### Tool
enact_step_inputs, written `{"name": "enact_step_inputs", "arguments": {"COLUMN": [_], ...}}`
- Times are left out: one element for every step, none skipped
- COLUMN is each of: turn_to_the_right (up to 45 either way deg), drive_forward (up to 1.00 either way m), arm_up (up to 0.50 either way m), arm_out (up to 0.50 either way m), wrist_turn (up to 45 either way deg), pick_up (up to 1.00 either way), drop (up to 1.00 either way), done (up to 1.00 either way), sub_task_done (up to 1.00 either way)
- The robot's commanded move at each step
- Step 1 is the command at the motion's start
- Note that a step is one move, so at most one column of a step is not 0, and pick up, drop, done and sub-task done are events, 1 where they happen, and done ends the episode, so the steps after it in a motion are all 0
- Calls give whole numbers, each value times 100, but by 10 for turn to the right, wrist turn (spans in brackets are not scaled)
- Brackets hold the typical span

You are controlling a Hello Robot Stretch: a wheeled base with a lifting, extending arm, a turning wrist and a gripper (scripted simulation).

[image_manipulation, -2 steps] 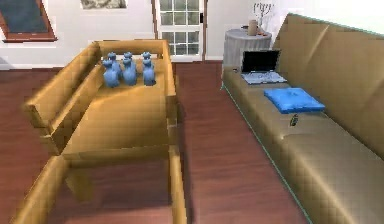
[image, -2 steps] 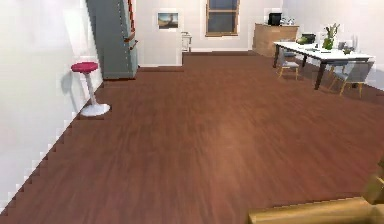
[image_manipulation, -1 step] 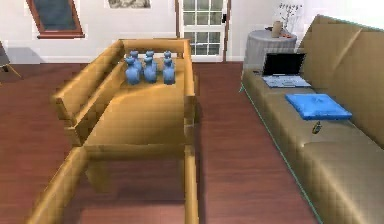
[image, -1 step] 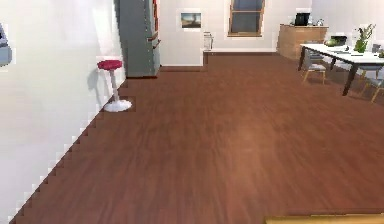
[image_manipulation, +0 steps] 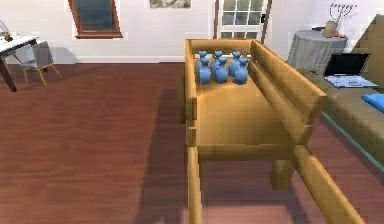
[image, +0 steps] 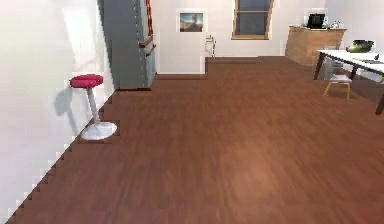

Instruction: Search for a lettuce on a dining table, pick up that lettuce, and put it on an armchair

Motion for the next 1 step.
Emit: {"name": "enact_step_inputs", "arguments": {"turn_to_the_right": [330], "drive_forward": [0], "arm_up": [0], "arm_out": [0], "wrist_turn": [0], "pick_up": [0], "drop": [0], "done": [0], "sub_task_done": [0]}}
